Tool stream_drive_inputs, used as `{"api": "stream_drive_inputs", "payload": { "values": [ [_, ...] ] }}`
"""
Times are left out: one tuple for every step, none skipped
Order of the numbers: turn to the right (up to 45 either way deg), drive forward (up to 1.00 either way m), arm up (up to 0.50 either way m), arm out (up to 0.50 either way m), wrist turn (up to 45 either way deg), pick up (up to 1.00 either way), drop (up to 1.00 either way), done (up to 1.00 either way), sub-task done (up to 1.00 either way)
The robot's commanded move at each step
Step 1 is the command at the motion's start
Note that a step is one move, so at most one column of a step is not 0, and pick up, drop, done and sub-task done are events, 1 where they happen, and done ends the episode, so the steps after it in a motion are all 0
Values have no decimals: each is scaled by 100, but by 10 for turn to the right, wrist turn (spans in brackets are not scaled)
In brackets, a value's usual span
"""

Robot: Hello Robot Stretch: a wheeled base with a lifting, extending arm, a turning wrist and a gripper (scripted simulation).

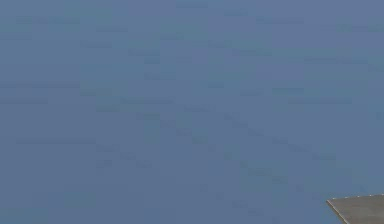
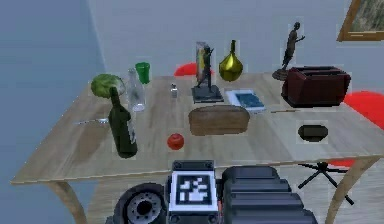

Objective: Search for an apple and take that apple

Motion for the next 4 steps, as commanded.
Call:
{"api": "stream_drive_inputs", "payload": {
  "values": [
    [0, 0, 0, 36, 0, 0, 0, 0, 0],
    [0, 0, 0, 0, 450, 0, 0, 0, 0],
    [0, 0, 0, 0, 450, 0, 0, 0, 0],
    [0, 0, 0, 0, 450, 0, 0, 0, 0]
  ]
}}
